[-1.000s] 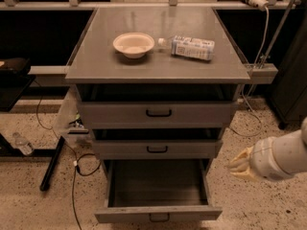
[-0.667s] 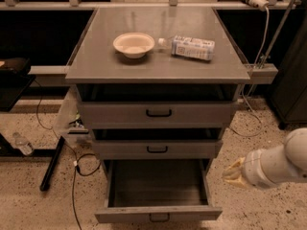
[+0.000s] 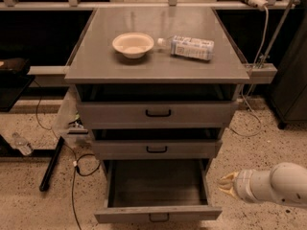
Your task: Close bottom drawer
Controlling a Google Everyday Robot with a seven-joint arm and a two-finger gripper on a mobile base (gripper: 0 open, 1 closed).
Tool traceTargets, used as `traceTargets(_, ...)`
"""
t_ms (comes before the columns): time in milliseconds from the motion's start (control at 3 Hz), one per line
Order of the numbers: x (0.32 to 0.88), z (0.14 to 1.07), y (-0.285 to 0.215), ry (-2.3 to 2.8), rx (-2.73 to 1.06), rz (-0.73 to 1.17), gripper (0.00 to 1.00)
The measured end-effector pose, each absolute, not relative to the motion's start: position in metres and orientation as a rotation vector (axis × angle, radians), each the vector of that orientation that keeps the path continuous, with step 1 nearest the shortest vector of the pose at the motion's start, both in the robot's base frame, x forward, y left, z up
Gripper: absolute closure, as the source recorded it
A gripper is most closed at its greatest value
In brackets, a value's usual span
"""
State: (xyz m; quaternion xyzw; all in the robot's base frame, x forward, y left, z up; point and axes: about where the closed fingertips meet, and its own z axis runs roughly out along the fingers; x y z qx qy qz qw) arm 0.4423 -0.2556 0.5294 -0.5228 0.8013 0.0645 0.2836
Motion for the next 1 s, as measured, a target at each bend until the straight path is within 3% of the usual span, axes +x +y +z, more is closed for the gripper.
traceTargets(1000, 0.457, 0.429, -0.274, 2.179, -1.356, 0.149, 1.0)
